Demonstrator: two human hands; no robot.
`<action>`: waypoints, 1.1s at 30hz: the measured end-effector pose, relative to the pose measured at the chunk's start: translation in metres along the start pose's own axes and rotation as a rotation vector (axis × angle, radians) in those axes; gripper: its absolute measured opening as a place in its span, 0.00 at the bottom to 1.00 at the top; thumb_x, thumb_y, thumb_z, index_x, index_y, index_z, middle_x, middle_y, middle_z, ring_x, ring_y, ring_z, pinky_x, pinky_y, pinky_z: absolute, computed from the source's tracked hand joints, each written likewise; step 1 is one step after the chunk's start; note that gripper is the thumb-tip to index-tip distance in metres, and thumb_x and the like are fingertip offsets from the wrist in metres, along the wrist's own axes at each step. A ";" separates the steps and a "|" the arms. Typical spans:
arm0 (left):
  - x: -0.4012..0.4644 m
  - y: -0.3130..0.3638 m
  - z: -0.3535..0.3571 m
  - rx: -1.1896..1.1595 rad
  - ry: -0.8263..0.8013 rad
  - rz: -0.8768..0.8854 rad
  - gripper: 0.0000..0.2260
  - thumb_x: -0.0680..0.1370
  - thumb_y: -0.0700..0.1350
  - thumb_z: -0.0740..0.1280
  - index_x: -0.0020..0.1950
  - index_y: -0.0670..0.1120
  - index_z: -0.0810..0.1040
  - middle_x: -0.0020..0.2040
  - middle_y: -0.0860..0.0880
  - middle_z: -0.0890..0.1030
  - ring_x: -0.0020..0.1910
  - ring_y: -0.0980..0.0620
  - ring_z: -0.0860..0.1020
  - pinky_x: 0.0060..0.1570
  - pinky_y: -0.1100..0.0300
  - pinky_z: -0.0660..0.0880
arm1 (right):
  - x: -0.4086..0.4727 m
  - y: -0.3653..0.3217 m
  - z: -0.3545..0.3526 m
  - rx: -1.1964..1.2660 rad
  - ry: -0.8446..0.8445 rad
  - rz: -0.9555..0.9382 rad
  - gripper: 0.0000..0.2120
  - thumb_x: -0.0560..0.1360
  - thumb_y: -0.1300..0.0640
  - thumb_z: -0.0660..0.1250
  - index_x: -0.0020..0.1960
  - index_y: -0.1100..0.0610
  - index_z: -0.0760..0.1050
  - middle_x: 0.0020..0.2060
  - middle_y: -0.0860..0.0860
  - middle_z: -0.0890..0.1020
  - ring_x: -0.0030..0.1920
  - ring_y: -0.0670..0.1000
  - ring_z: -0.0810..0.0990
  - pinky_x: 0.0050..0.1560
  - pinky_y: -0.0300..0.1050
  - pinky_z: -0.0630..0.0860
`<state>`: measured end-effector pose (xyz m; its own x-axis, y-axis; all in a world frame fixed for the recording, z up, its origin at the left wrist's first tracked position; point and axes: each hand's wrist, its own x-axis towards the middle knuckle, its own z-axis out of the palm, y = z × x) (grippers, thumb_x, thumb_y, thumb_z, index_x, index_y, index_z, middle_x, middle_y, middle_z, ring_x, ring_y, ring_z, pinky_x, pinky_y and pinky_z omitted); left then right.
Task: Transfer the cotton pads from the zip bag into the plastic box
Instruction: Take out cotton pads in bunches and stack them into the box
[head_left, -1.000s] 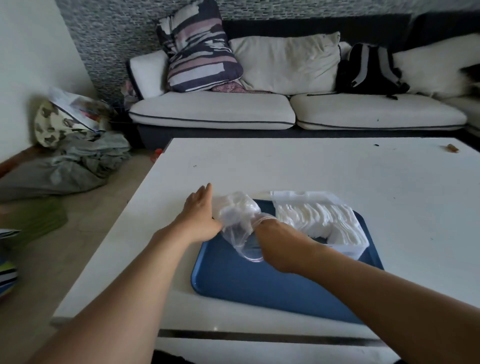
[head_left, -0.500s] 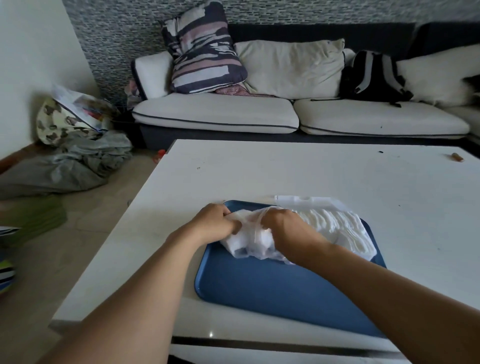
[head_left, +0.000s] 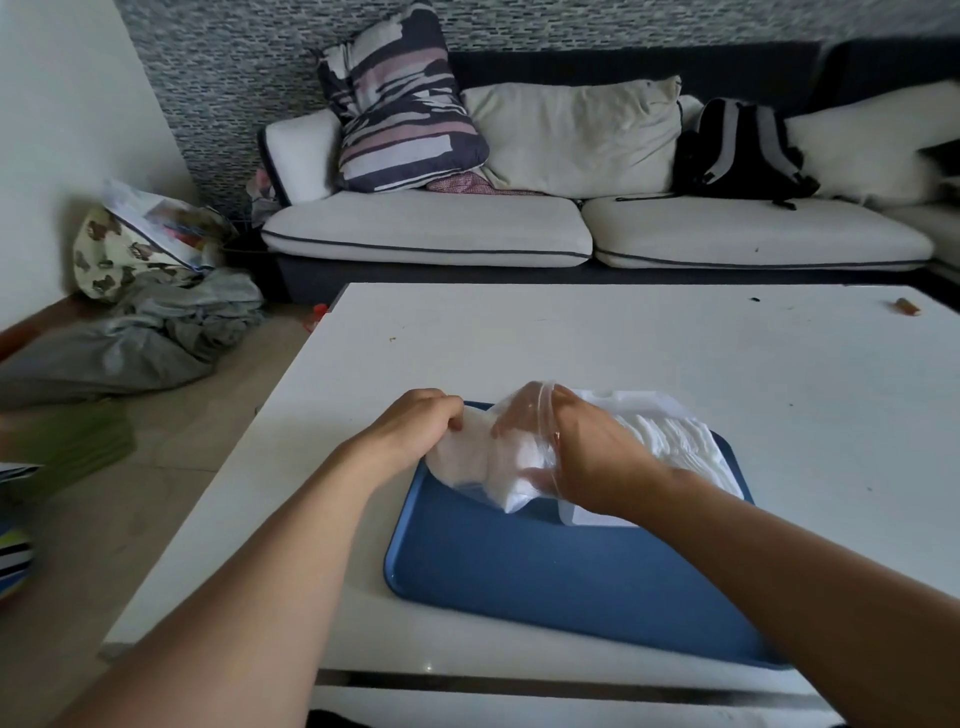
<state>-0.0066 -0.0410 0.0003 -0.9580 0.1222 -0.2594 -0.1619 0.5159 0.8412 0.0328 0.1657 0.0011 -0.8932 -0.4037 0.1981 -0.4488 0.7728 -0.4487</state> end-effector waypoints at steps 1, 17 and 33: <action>0.000 0.001 0.000 -0.024 -0.003 -0.005 0.09 0.66 0.51 0.61 0.37 0.46 0.70 0.40 0.47 0.71 0.41 0.47 0.69 0.45 0.53 0.65 | -0.001 0.002 -0.003 0.007 -0.002 0.001 0.21 0.68 0.58 0.76 0.57 0.43 0.78 0.56 0.42 0.78 0.52 0.47 0.79 0.46 0.33 0.76; 0.000 0.008 0.009 -0.062 -0.042 0.000 0.07 0.65 0.49 0.63 0.36 0.46 0.69 0.39 0.46 0.71 0.40 0.47 0.69 0.44 0.53 0.66 | -0.002 0.014 -0.006 -0.096 -0.057 -0.017 0.19 0.64 0.59 0.75 0.47 0.41 0.72 0.56 0.40 0.74 0.51 0.47 0.79 0.49 0.46 0.79; 0.009 -0.003 0.008 0.126 0.102 0.138 0.12 0.73 0.46 0.72 0.54 0.51 0.75 0.52 0.53 0.80 0.50 0.54 0.78 0.44 0.60 0.75 | -0.003 0.024 -0.010 0.088 0.058 -0.107 0.12 0.61 0.60 0.75 0.43 0.59 0.80 0.47 0.49 0.83 0.50 0.45 0.79 0.50 0.47 0.78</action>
<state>-0.0127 -0.0348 -0.0089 -0.9891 0.1154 -0.0913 -0.0032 0.6032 0.7976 0.0247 0.1900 -0.0013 -0.8416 -0.4508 0.2974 -0.5396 0.6801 -0.4962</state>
